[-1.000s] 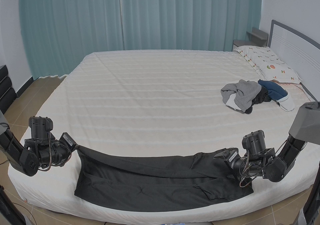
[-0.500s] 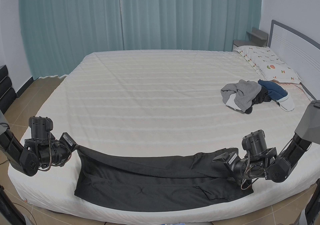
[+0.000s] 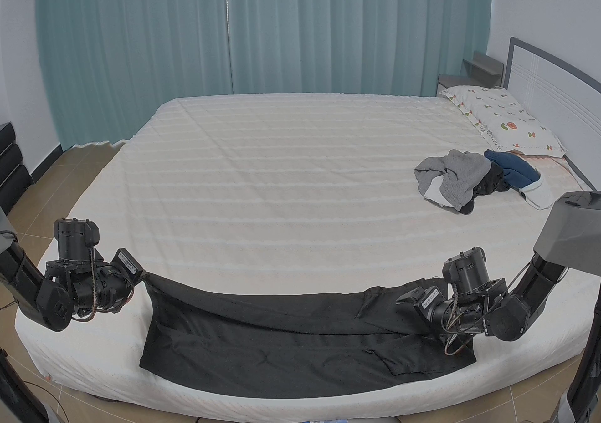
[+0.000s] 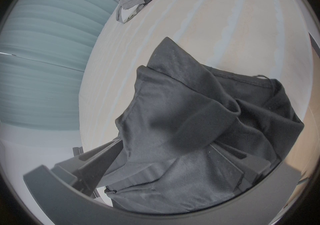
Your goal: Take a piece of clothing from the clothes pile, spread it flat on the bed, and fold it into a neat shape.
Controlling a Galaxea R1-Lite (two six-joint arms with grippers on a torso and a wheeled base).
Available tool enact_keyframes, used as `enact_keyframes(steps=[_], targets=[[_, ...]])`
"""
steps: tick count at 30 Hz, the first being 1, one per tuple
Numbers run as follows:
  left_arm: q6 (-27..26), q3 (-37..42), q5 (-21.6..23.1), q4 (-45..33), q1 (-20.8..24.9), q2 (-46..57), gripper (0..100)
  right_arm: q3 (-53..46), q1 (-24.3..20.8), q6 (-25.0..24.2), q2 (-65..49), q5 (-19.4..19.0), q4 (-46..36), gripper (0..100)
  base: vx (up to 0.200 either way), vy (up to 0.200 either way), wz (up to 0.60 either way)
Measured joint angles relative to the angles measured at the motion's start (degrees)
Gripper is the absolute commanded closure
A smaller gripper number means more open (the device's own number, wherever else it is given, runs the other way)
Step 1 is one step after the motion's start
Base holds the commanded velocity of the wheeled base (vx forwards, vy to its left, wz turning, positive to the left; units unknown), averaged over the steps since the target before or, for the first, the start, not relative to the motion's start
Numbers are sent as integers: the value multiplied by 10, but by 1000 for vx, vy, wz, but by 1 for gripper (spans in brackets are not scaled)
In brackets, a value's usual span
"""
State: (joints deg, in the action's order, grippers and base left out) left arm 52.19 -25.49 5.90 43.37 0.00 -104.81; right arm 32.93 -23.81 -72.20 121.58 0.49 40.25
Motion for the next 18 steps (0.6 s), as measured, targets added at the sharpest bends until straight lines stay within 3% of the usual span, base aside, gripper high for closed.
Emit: enact_keyframes(steps=[2, 3, 18], targets=[[0, 0, 0, 0, -1, 1, 100, 6, 1, 0, 5, 2, 0, 0, 0, 0, 0], [0, 0, 0, 1, -1, 1, 100, 8, 1, -1, 6, 5, 0, 100, 0, 0, 0], [0, -1, 0, 0, -1, 1, 100, 3, 5, 0, -13, 12, -7, 100, 0, 0, 0]])
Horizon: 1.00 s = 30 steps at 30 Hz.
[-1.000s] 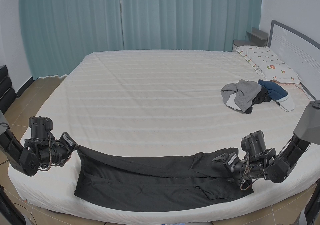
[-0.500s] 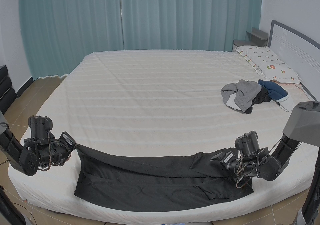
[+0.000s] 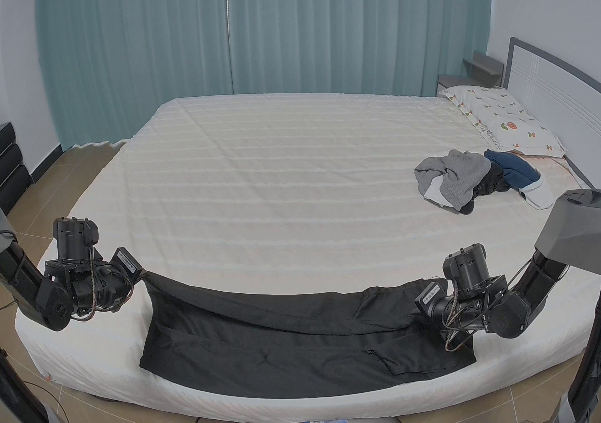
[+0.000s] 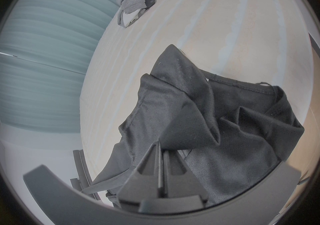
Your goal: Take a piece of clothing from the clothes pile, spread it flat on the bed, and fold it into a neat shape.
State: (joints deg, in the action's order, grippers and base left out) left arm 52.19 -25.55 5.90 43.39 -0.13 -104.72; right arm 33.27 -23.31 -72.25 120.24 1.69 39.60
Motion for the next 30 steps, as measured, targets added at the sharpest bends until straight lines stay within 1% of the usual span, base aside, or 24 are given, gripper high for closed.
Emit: enact_keyframes(steps=[3, 6, 11, 16, 21, 26, 30], targets=[[0, -2, 0, 0, 0, 0, 100, 1, 8, 1, -7, -1, -1, 100, 0, 0, 0], [-1, -8, 0, -1, 0, 0, 100, 10, 25, 9, -15, -3, 0, 100, 0, 0, 0], [-1, -39, 0, -3, -2, -1, 100, 53, 55, 52, -22, -5, -2, 100, 0, 0, 0], [-1, -70, -1, -4, -7, -4, 100, 105, 74, 76, -24, -7, -3, 100, 0, 0, 0], [-2, -86, -2, -3, -17, -10, 100, 146, 79, 111, -13, -4, -5, 100, 0, 0, 0], [-2, -93, -2, 0, -29, -15, 100, 179, 82, 122, -6, -2, -5, 100, 0, 0, 0], [-3, -97, -2, 1, -35, -17, 100, 203, 83, 140, -3, -2, -5, 100, 0, 0, 0]])
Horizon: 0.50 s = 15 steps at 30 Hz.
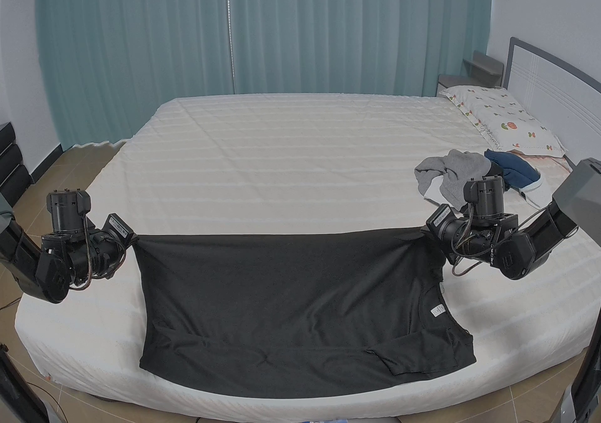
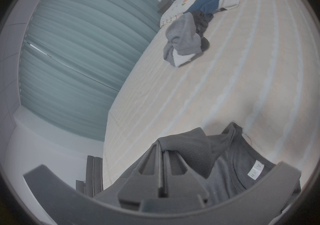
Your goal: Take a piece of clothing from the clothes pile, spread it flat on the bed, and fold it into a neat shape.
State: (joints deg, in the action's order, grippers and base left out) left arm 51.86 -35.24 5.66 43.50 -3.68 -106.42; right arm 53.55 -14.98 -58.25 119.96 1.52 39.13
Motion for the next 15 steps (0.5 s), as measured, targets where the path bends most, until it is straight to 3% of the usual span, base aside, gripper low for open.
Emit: enact_keyframes(steps=[5, 15], targets=[[-1, -1, 0, -1, -3, -1, 100, 14, -1, 35, 2, 0, 0, 100, 0, 0, 0], [-25, 1, 1, -4, -5, -2, 100, 22, 4, 39, 0, 0, -3, 100, 0, 0, 0]])
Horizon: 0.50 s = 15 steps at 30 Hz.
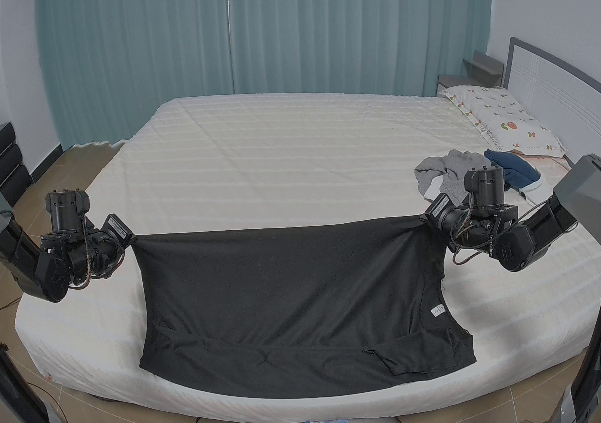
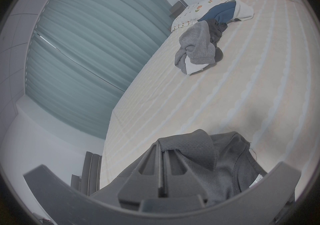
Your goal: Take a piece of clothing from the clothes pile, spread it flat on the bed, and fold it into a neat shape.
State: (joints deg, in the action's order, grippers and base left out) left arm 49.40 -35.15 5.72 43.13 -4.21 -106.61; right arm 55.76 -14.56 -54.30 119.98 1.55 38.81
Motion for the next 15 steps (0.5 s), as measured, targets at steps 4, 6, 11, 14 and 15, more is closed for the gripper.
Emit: enact_keyframes(steps=[4, 6, 11, 14, 15], targets=[[-23, 10, 0, -1, -1, 1, 100, -11, 1, 1, -4, -3, -27, 100, 0, 0, 0], [-47, 20, 0, -1, -1, 2, 100, -23, 1, 1, -9, -6, -34, 100, 0, 0, 0], [-86, 45, 0, -1, -2, 2, 100, -55, 2, 11, -20, -12, -40, 100, 0, 0, 0], [-108, 61, 0, -4, -2, 2, 100, -87, 2, 26, -26, -18, -40, 100, 0, 0, 0], [-117, 66, 0, -6, -1, 2, 100, -97, 2, 29, -28, -21, -40, 100, 0, 0, 0]])
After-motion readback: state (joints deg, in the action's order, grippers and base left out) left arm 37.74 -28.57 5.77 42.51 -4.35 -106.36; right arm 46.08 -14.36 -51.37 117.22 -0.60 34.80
